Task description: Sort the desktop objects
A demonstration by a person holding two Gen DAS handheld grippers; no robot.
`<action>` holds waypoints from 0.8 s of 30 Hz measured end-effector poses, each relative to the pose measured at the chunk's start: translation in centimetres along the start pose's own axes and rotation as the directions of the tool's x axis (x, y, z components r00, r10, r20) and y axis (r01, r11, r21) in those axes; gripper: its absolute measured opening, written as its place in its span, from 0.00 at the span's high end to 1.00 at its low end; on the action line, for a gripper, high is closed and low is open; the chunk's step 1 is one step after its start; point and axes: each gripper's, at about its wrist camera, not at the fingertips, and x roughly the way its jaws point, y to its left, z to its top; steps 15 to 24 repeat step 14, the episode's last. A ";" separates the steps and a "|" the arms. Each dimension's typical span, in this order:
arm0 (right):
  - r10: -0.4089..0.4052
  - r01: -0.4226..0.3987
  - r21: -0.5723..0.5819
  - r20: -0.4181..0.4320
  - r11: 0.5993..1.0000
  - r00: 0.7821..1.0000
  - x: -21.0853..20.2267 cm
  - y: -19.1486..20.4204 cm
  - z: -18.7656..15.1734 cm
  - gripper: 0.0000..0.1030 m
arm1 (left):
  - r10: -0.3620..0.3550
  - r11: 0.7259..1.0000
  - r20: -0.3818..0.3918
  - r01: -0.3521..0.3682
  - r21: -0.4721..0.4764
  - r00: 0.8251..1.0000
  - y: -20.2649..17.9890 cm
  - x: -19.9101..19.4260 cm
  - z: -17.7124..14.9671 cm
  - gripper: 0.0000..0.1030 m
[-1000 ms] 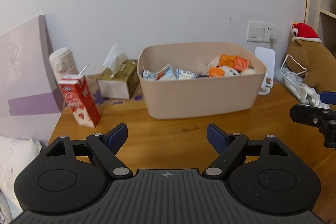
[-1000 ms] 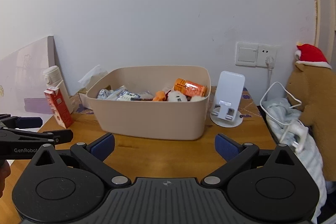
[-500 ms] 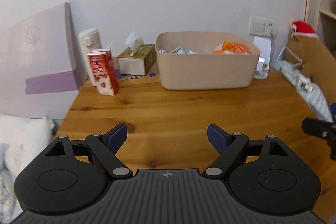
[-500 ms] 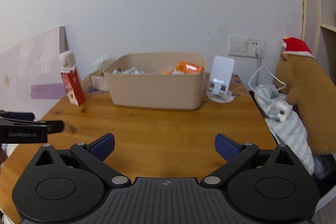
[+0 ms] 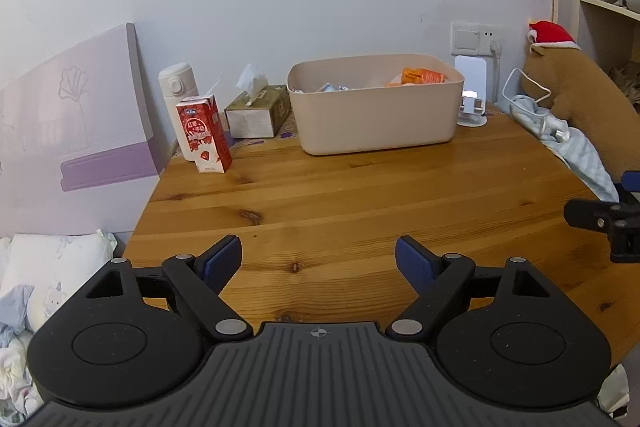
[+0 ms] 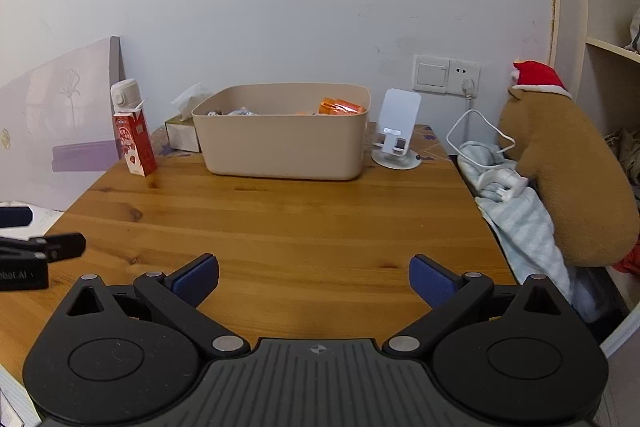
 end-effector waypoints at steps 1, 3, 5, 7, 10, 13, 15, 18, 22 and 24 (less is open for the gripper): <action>-0.006 0.006 -0.003 -0.004 1.000 1.000 -0.2 0.0 0.0 0.00 | 0.000 1.000 -0.001 0.000 0.003 1.000 0.1 -0.2 0.0 0.17; -0.020 0.020 -0.009 -0.014 1.000 1.000 -0.6 -0.1 -0.1 0.00 | -0.002 1.000 -0.009 0.002 0.007 1.000 0.2 -0.4 0.0 0.17; -0.029 0.029 -0.013 -0.018 1.000 0.999 -1.0 -0.2 -0.2 0.00 | -0.010 1.000 -0.019 0.011 0.005 1.000 0.4 -0.6 -0.1 0.17; -0.030 0.030 -0.014 -0.021 0.999 0.999 -1.2 -0.3 -0.2 0.00 | -0.018 1.000 -0.026 0.018 -0.002 1.000 0.6 -0.6 -0.2 0.17; -0.035 0.035 -0.020 -0.030 0.999 0.999 -1.3 -0.2 -0.3 0.00 | -0.025 1.000 -0.034 0.024 -0.016 0.999 0.9 -0.4 -0.2 0.17; -0.036 0.035 -0.023 -0.037 0.999 0.999 -1.2 -0.2 -0.3 0.00 | -0.044 0.999 -0.030 0.043 -0.025 0.999 1.1 -0.4 0.0 0.17; -0.036 0.035 -0.021 -0.038 0.999 0.999 -1.1 -0.3 -0.3 0.00 | -0.049 0.999 -0.030 0.048 -0.026 0.998 1.1 -0.3 0.0 0.17; -0.036 0.035 -0.021 -0.038 0.999 0.999 -1.1 -0.3 -0.3 0.00 | -0.049 0.999 -0.030 0.048 -0.026 0.998 1.1 -0.3 0.0 0.17; -0.036 0.035 -0.021 -0.038 0.999 0.999 -1.1 -0.3 -0.3 0.00 | -0.049 0.999 -0.030 0.048 -0.026 0.998 1.1 -0.3 0.0 0.17; -0.036 0.035 -0.021 -0.038 0.999 0.999 -1.1 -0.3 -0.3 0.00 | -0.049 0.999 -0.030 0.048 -0.026 0.998 1.1 -0.3 0.0 0.17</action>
